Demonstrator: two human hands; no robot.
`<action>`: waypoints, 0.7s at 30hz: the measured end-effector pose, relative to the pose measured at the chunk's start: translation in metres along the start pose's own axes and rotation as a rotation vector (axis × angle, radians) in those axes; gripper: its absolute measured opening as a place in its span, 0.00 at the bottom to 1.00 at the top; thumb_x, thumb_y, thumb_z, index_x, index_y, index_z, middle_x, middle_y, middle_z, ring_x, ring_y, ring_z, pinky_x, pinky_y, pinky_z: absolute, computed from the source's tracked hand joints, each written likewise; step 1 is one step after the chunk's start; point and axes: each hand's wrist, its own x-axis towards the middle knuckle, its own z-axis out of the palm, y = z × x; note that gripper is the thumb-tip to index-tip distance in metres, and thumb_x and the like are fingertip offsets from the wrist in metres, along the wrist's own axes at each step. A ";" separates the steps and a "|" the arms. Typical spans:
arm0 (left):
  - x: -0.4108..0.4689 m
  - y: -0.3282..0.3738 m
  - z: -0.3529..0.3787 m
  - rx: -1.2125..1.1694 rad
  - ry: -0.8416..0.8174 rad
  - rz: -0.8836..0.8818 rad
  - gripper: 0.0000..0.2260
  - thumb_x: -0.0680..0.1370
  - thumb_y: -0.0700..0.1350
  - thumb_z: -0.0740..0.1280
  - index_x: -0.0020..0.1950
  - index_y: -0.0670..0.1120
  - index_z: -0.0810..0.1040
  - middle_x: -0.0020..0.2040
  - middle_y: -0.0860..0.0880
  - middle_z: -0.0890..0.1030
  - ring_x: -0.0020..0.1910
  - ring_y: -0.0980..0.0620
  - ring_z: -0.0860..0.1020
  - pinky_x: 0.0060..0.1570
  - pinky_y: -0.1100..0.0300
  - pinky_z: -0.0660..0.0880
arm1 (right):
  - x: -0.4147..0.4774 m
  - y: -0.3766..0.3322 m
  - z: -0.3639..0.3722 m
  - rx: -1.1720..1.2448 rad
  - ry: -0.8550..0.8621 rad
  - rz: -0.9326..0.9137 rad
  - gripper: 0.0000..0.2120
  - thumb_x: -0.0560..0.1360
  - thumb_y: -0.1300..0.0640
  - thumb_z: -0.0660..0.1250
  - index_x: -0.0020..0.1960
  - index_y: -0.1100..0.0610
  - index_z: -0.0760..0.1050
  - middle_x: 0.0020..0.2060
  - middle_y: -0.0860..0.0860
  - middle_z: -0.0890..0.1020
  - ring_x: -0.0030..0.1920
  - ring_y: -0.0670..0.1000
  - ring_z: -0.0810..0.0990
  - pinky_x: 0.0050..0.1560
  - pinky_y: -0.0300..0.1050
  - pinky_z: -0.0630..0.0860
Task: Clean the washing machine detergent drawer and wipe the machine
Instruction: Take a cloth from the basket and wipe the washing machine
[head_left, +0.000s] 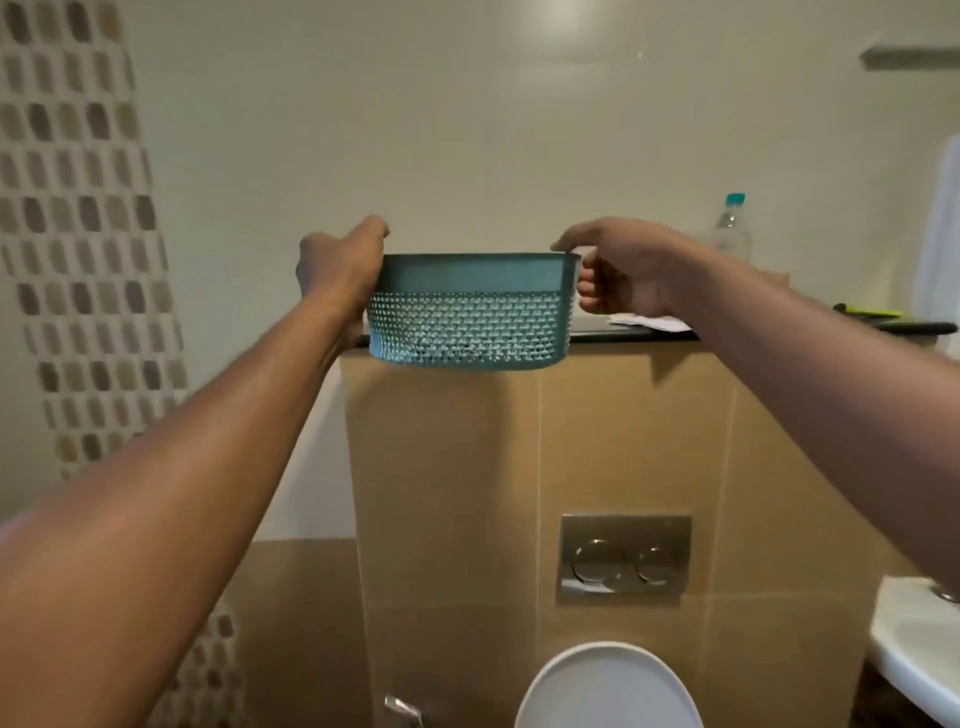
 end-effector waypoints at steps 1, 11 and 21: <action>0.018 -0.001 0.005 -0.003 0.002 0.019 0.16 0.67 0.55 0.68 0.46 0.44 0.76 0.46 0.47 0.79 0.43 0.47 0.79 0.42 0.55 0.76 | 0.016 -0.008 0.005 -0.016 0.004 0.002 0.12 0.72 0.54 0.71 0.40 0.54 0.67 0.29 0.50 0.64 0.28 0.50 0.65 0.35 0.42 0.72; 0.151 -0.055 0.051 -0.011 -0.090 0.078 0.21 0.71 0.61 0.69 0.47 0.43 0.75 0.40 0.50 0.75 0.39 0.50 0.74 0.42 0.57 0.70 | 0.145 -0.017 0.059 -0.087 0.127 -0.071 0.05 0.72 0.55 0.69 0.44 0.54 0.73 0.36 0.49 0.72 0.33 0.49 0.72 0.38 0.44 0.74; 0.179 -0.106 0.072 0.071 -0.077 0.104 0.23 0.78 0.56 0.67 0.29 0.49 0.61 0.28 0.51 0.63 0.26 0.52 0.62 0.29 0.57 0.59 | 0.205 0.025 0.077 -0.056 0.245 -0.132 0.21 0.70 0.48 0.70 0.58 0.60 0.77 0.48 0.53 0.77 0.47 0.53 0.75 0.45 0.49 0.73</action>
